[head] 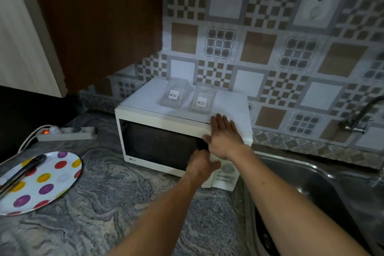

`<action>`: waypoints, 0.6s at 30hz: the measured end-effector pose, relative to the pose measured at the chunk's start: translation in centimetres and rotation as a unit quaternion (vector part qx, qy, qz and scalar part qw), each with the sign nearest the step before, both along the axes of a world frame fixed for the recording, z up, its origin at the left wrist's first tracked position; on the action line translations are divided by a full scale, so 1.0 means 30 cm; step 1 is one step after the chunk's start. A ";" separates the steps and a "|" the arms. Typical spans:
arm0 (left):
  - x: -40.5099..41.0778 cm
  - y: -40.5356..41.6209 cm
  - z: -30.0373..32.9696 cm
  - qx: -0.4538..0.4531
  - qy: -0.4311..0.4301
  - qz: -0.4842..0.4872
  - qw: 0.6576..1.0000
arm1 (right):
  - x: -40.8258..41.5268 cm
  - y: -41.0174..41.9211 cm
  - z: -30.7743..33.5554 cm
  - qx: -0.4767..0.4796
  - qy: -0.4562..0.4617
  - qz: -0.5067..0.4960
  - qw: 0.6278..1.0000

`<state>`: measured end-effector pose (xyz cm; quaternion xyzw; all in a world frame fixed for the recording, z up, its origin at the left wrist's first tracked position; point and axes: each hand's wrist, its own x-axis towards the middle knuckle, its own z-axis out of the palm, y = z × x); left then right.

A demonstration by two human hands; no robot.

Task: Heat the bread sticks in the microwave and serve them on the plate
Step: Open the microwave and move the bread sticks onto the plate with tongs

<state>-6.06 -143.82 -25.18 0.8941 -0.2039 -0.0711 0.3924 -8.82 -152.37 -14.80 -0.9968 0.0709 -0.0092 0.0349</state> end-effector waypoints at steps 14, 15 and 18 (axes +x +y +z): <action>-0.031 0.164 0.019 0.031 -0.102 -0.123 0.987 | 0.009 0.016 0.006 0.001 0.065 -0.002 0.998; -0.015 0.225 0.027 0.047 -0.134 -0.105 0.984 | 0.013 0.017 0.003 0.002 0.061 0.003 0.998; 0.025 0.385 0.073 0.041 -0.326 0.062 0.943 | 0.014 0.007 -0.009 0.005 0.048 0.006 0.999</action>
